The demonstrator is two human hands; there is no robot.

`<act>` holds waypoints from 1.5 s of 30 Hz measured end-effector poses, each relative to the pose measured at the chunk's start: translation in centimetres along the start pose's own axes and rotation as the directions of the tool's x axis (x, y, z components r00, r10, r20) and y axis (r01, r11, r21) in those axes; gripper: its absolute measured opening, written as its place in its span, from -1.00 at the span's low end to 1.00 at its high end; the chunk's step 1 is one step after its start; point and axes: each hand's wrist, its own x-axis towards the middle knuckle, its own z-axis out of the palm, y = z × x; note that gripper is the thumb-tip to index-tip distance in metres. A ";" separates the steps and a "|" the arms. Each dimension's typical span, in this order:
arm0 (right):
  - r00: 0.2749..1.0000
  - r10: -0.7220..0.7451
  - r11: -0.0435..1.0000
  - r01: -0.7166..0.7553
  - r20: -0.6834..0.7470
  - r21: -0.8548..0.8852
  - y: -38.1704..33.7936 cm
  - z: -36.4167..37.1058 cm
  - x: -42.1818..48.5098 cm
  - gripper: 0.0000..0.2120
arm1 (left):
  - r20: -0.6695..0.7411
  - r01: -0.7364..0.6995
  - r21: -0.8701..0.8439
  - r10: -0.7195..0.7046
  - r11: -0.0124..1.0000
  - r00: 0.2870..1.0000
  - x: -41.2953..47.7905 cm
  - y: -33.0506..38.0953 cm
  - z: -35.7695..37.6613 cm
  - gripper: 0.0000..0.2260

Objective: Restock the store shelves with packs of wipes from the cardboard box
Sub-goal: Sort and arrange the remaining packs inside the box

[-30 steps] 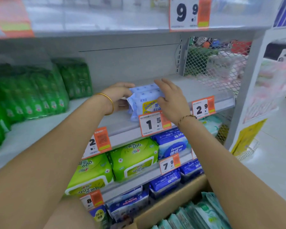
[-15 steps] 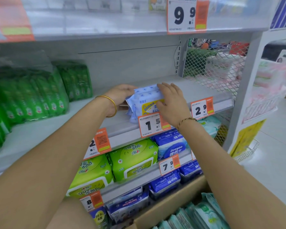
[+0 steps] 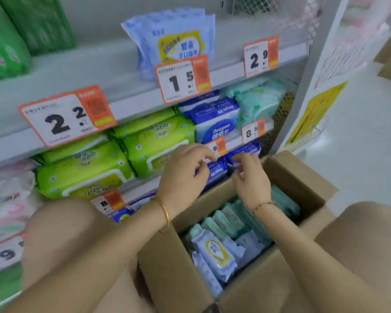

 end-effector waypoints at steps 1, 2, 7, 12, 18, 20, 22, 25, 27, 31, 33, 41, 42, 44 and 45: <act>0.977 0.100 0.994 -0.088 0.190 -0.066 1.7 1.8 -0.3 -0.70 | 0.161 0.052 0.035 -0.057 0.998 0.985 -1.1 -1.6 1.9 -0.75; 0.915 0.176 0.983 -0.142 0.362 -0.118 3.0 3.6 -0.6 -0.71 | 0.301 0.080 0.091 -0.104 0.993 0.948 -1.9 -3.1 3.4 -0.75; 0.539 0.384 0.920 -0.150 0.749 -0.363 7.3 10.0 -4.4 -0.64 | 0.656 -0.005 0.416 -0.296 0.910 0.694 -3.6 -7.2 6.2 -0.73; 0.275 0.545 0.837 -0.129 0.792 -0.531 10.4 13.6 -8.5 -0.61 | 0.702 -0.187 0.511 -0.283 0.839 0.654 -4.0 -7.6 7.5 -0.77; 0.306 0.518 0.855 -0.171 0.799 -0.489 11.9 14.7 -8.8 -0.66 | 0.677 -0.129 0.518 -0.313 0.846 0.666 -3.4 -8.1 7.0 -0.75; 0.317 0.522 0.852 -0.230 0.791 -0.470 12.1 14.8 -8.7 -0.55 | 0.680 -0.099 0.519 -0.340 0.849 0.650 -3.5 -8.3 6.8 -0.75; 0.372 0.491 0.860 -0.352 0.788 -0.370 12.0 14.6 -8.5 -0.72 | 0.681 -0.078 0.513 -0.349 0.855 0.644 -3.6 -8.2 6.7 -0.75; 0.417 0.469 0.834 -0.500 0.779 -0.235 12.0 14.5 -8.3 -0.71 | 0.684 -0.065 0.506 -0.354 0.860 0.638 -3.7 -8.0 6.6 -0.74; 0.400 0.457 0.814 -0.549 0.794 -0.192 11.4 14.1 -8.3 -0.67 | 0.691 -0.055 0.502 -0.362 0.863 0.625 -3.9 -7.9 6.5 -0.74; 0.341 0.445 0.691 -0.719 0.828 -0.074 10.8 12.1 -6.7 -0.56 | 0.681 0.106 0.432 -0.401 0.896 0.613 -3.8 -8.1 6.2 -0.74; 0.311 0.384 0.547 -0.835 0.869 0.058 10.2 10.2 -5.3 -0.68 | 0.647 0.228 0.408 -0.456 0.884 0.611 -3.7 -8.1 6.3 -0.72; 0.552 -0.005 0.317 -0.790 0.834 0.525 3.6 1.5 -1.1 -0.75 | 0.549 0.503 0.137 -0.488 0.853 0.679 -2.9 -5.3 2.3 -0.67; 0.580 -0.044 0.322 -0.763 0.814 0.561 2.6 0.5 -0.8 -0.70 | 0.525 0.503 0.054 -0.453 0.862 0.720 -2.3 -4.5 1.2 -0.71; 0.630 -0.123 0.303 -0.712 0.767 0.633 0.7 -1.4 -0.1 -0.63 | 0.458 0.484 -0.041 -0.414 0.874 0.786 -0.9 -2.6 -1.5 -0.76; 0.653 -0.158 0.278 -0.690 0.741 0.668 -0.2 -2.5 0.3 -0.57 | 0.415 0.462 -0.042 -0.405 0.886 0.815 -0.3 -1.6 -3.0 -0.75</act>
